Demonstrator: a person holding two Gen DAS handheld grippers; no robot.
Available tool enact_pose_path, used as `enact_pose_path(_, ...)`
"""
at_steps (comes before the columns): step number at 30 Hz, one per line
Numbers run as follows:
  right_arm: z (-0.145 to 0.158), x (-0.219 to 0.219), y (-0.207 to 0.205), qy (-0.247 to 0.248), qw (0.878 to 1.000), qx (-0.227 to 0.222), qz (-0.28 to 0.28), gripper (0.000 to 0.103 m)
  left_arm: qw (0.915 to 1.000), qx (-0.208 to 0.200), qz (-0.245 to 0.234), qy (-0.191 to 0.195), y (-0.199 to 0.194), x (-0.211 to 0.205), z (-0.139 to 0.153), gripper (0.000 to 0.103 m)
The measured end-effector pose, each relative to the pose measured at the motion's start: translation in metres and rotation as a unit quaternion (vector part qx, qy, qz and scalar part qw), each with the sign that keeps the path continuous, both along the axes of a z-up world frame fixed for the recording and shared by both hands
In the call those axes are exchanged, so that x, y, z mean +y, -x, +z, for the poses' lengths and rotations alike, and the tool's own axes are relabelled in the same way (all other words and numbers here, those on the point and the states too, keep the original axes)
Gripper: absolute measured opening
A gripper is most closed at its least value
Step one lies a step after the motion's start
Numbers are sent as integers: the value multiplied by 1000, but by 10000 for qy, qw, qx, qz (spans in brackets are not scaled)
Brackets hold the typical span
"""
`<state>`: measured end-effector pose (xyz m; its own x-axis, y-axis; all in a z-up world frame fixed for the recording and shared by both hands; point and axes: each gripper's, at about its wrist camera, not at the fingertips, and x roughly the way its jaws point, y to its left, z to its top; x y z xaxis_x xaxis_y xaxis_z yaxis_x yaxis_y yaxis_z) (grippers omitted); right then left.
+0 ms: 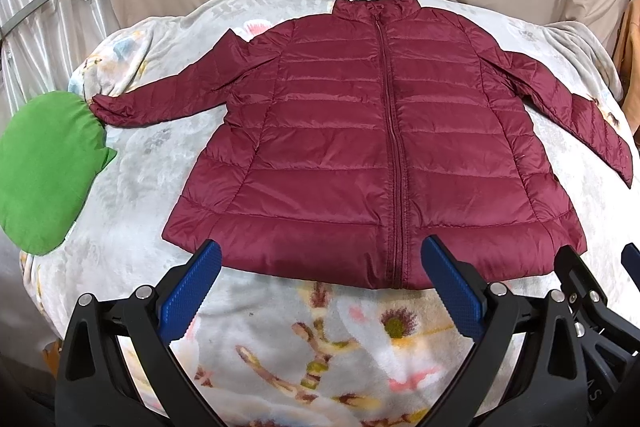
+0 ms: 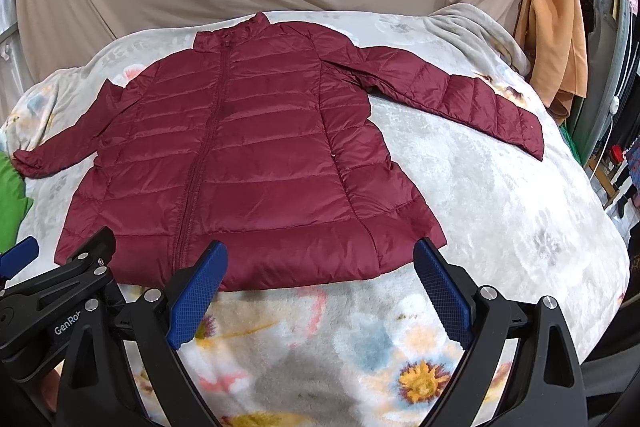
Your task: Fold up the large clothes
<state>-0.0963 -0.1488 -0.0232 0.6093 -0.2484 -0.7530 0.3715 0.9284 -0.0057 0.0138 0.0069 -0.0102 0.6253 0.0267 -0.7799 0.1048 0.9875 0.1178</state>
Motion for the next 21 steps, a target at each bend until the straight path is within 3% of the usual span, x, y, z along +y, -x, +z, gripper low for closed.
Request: enact_pose_path(21,-2,-7,-3,-36,10000,53,-28,92,10000,56,7,-34,-1,-11,-7,98)
